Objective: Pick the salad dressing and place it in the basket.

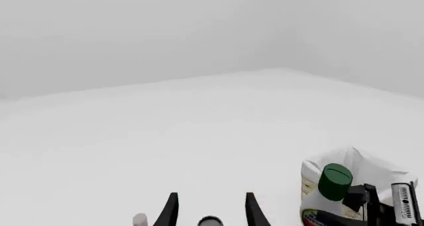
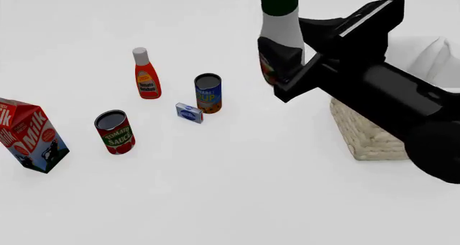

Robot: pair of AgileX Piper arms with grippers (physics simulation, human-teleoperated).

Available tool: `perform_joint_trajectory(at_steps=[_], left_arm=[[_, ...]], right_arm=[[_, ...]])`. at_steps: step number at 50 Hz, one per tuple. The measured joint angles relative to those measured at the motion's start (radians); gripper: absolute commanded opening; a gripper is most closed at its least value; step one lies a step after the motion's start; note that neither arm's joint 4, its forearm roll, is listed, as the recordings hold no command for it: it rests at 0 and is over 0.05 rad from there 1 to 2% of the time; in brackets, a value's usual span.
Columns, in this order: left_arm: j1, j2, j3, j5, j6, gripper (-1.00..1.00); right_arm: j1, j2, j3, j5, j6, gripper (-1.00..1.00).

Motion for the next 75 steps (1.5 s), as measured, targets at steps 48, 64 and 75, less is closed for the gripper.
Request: perform_joint_trajectory(at_steps=[48, 64, 75], left_arm=[[0.357, -0.347, 0.765, -0.403, -0.009, 1.00], [0.388, -0.367, 0.836, -0.447, -0.018, 1.00], [0.396, -0.367, 0.849, -0.457, -0.020, 1.00]], right_arm=[[-0.169, -0.227, -0.089, 0.124, -0.008, -1.00], [-0.325, -0.271, -0.130, 0.153, 0.012, -1.00], [-0.453, -0.274, -0.137, 0.154, 0.037, -1.00]])
